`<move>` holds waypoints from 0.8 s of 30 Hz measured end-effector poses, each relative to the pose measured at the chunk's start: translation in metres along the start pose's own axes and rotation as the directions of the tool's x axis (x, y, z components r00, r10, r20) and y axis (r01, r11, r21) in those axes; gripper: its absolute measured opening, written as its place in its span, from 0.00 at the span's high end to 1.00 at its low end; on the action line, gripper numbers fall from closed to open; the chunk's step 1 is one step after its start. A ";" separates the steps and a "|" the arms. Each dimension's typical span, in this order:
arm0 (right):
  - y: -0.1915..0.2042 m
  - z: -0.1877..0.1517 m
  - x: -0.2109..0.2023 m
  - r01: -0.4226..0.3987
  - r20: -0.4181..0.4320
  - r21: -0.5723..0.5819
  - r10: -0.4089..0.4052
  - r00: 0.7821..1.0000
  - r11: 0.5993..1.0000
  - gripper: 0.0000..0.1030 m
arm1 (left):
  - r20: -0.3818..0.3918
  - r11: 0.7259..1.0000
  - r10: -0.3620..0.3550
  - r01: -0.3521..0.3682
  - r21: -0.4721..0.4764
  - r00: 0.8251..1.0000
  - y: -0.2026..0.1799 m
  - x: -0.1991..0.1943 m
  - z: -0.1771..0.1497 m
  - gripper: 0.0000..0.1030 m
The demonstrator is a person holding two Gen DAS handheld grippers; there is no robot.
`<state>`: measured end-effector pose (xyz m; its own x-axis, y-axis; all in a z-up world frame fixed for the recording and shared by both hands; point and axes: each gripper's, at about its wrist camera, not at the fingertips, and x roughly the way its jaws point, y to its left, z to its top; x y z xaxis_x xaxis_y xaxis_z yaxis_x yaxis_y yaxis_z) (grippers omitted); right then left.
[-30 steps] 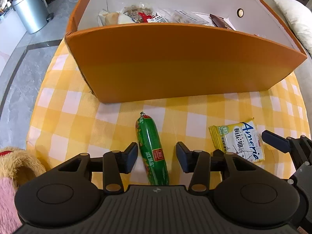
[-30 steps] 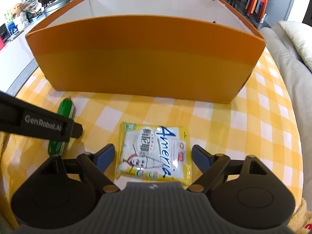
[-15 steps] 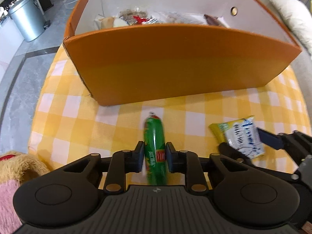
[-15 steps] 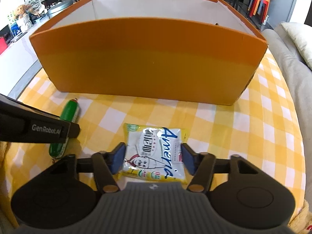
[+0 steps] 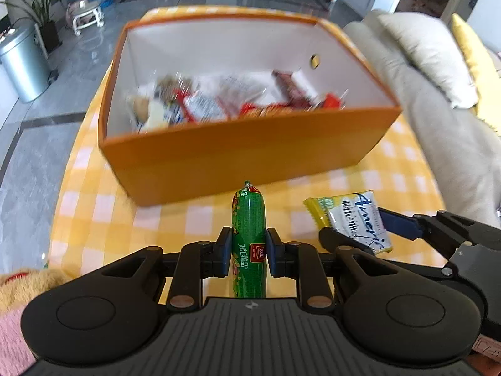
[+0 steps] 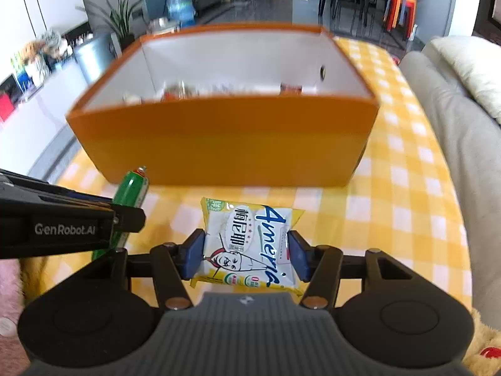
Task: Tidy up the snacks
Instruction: 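Grasp the green sausage stick with the left tool while the right tool grasps the yellow Ameri packet, then carry the sausage stick and Ameri packet over the orange box and lower them inside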
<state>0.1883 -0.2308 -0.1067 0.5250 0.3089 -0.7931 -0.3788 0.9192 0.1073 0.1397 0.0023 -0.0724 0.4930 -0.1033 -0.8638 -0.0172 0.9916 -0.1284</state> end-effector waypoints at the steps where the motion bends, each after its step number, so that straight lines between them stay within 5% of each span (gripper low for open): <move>1: 0.000 0.002 -0.007 0.000 0.016 0.003 0.000 1.000 1.000 0.47 | 0.010 1.000 -0.002 0.002 0.004 1.000 -0.002 -0.005 0.002 0.76; 13: -0.010 0.035 -0.071 0.004 0.192 -0.003 -0.003 0.981 1.000 0.47 | 0.119 0.997 -0.007 -0.003 0.082 0.993 -0.017 -0.038 0.043 0.76; 24: -0.021 0.099 -0.076 -0.003 0.300 -0.014 0.007 0.954 1.000 0.46 | 0.208 0.997 -0.003 -0.014 0.080 0.978 -0.005 -0.046 0.096 0.76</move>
<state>0.2318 -0.2493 0.0106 0.7265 0.3746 -0.5761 -0.3914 0.9146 0.1011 0.2011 0.0093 0.0146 0.6634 -0.0878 -0.7431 0.0453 0.9960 -0.0773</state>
